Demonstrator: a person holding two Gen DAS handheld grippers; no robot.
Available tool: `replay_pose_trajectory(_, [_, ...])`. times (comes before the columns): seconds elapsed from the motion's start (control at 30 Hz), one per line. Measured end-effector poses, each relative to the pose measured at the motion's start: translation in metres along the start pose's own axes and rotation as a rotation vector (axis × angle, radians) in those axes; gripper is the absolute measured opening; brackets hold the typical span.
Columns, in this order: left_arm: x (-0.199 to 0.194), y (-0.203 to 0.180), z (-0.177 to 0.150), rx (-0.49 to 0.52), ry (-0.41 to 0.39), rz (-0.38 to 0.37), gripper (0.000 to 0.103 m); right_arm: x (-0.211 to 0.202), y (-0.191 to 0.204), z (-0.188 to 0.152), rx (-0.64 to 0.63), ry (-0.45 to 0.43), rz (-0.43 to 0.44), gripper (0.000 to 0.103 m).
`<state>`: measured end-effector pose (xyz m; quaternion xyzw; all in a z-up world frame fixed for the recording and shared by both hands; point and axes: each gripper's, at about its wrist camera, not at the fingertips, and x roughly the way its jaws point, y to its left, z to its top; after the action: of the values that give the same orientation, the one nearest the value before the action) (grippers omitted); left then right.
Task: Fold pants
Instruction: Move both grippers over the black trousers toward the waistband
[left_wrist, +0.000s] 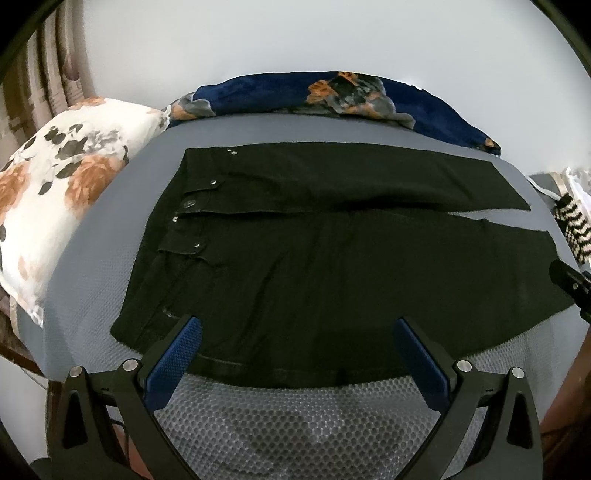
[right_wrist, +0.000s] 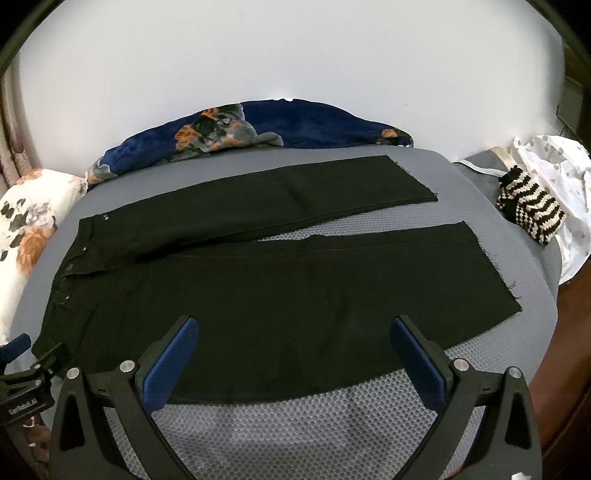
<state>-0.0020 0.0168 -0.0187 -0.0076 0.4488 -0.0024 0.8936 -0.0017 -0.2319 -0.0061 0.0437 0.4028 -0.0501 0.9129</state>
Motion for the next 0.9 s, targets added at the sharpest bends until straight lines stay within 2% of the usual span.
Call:
replay_pose_trajectory(0.23, [0.0058, 0.0002, 0.0014, 0.005, 0.036, -0.016, 0.103, 0.0006, 0.0026, -0.0003, -0.013, -0.006, 0.009, 0.101])
replay_pose_trajectory(0.73, [0.0049, 0.001, 0.004, 0.007, 0.018, 0.031, 0.103, 0.0034, 0.0009, -0.0008, 0.002, -0.011, 0.021, 0.101])
replay_pose_trajectory(0.9, [0.0031, 0.0008, 0.0036, 0.008, 0.006, 0.041, 0.103, 0.004, -0.0018, -0.0015, 0.018, -0.009, 0.03, 0.097])
